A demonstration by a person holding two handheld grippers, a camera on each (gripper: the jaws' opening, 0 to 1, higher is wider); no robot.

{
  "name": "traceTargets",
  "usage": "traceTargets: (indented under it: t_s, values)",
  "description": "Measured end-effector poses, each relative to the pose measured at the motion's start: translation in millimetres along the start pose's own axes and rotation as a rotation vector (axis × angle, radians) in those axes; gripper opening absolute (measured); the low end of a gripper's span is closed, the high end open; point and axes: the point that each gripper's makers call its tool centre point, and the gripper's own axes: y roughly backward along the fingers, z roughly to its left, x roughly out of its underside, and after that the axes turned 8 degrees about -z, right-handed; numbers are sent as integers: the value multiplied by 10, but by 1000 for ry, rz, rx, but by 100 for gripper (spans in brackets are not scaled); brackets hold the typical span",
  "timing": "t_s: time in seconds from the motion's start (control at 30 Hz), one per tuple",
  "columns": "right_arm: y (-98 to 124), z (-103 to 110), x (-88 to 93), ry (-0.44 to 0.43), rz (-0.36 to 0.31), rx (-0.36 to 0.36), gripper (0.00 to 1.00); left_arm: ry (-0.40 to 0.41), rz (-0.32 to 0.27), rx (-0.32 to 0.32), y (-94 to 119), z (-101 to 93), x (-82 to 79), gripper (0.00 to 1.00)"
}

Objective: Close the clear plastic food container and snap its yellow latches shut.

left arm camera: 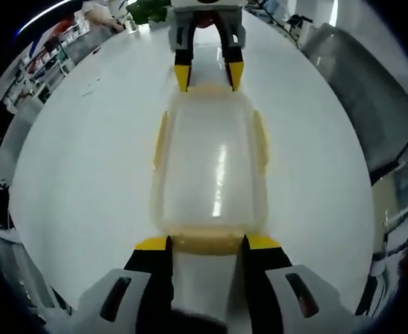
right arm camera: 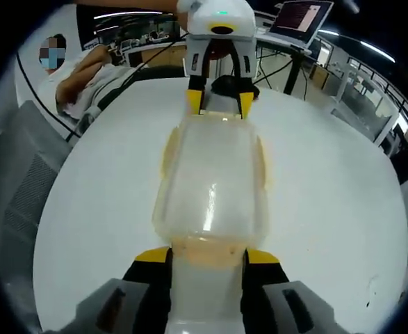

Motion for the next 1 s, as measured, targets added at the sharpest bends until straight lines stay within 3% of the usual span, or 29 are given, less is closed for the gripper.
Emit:
traceTargets:
  t_s: [0.23,0.43,1.0]
  values:
    - [-23,-40,-28,-48,12,34,38,17,19,-5,-4,-12,17,38]
    - [-21,-39,-18,-35,7,26,37,13,23,-7,-3,-14,24,38]
    - [-29,-24,-26,-54,78,37,37,30,48,6,-25,-17,35,39]
